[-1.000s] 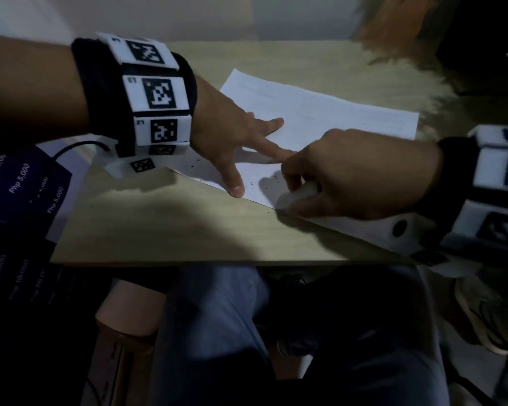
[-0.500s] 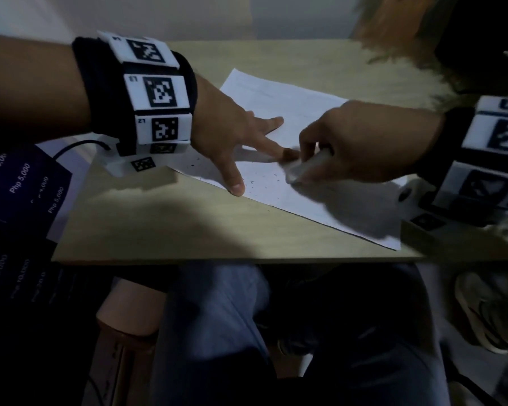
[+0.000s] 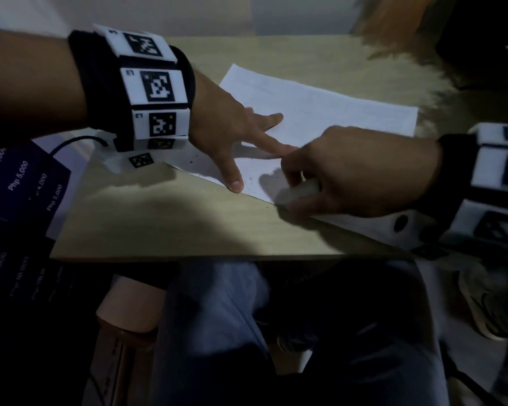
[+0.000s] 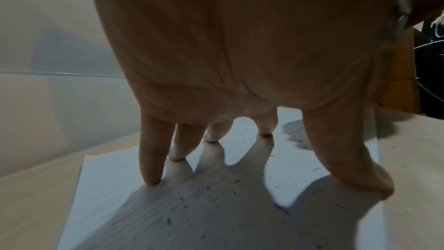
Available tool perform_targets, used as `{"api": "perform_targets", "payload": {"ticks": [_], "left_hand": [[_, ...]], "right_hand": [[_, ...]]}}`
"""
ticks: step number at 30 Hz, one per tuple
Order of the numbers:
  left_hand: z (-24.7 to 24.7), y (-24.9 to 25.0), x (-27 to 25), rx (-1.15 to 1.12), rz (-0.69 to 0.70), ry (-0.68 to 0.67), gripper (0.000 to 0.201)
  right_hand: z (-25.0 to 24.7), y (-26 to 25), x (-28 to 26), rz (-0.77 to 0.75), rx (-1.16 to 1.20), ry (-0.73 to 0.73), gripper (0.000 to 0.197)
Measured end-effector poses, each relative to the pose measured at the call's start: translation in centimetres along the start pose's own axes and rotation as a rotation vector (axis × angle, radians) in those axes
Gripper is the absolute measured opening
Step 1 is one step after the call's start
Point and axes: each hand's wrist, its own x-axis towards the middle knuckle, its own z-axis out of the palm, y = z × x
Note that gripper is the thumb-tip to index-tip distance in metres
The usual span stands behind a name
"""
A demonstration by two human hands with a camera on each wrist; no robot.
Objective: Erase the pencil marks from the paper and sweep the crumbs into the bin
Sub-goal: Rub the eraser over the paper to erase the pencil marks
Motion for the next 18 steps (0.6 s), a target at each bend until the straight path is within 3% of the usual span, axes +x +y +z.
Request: {"api": "perform_targets", "payload": {"ticks": [2, 5, 8, 10, 12, 18], "left_hand": [[-0.1, 0.1, 0.1, -0.004, -0.014, -0.002, 0.096], [-0.2, 0.2, -0.1, 0.001, -0.019, -0.002, 0.097], [-0.1, 0.2, -0.2, -0.007, -0.014, -0.005, 0.094], [-0.1, 0.2, -0.1, -0.004, -0.009, -0.005, 0.097], [-0.2, 0.2, 0.0, -0.004, -0.009, -0.008, 0.098], [-0.6, -0.3, -0.1, -0.005, 0.012, -0.006, 0.102]], "right_hand": [[-0.7, 0.9, 0.3, 0.057, 0.056, -0.053, 0.036], [-1.1, 2.5, 0.9, 0.127, 0.024, 0.039, 0.042], [0.3, 1.0, -0.2, 0.075, -0.065, 0.1, 0.036], [0.5, 0.2, -0.5, 0.001, -0.012, 0.024, 0.036], [-0.3, 1.0, -0.2, 0.021, 0.058, -0.044, 0.038], [-0.7, 3.1, 0.6, 0.03, 0.059, 0.006, 0.041]]}}
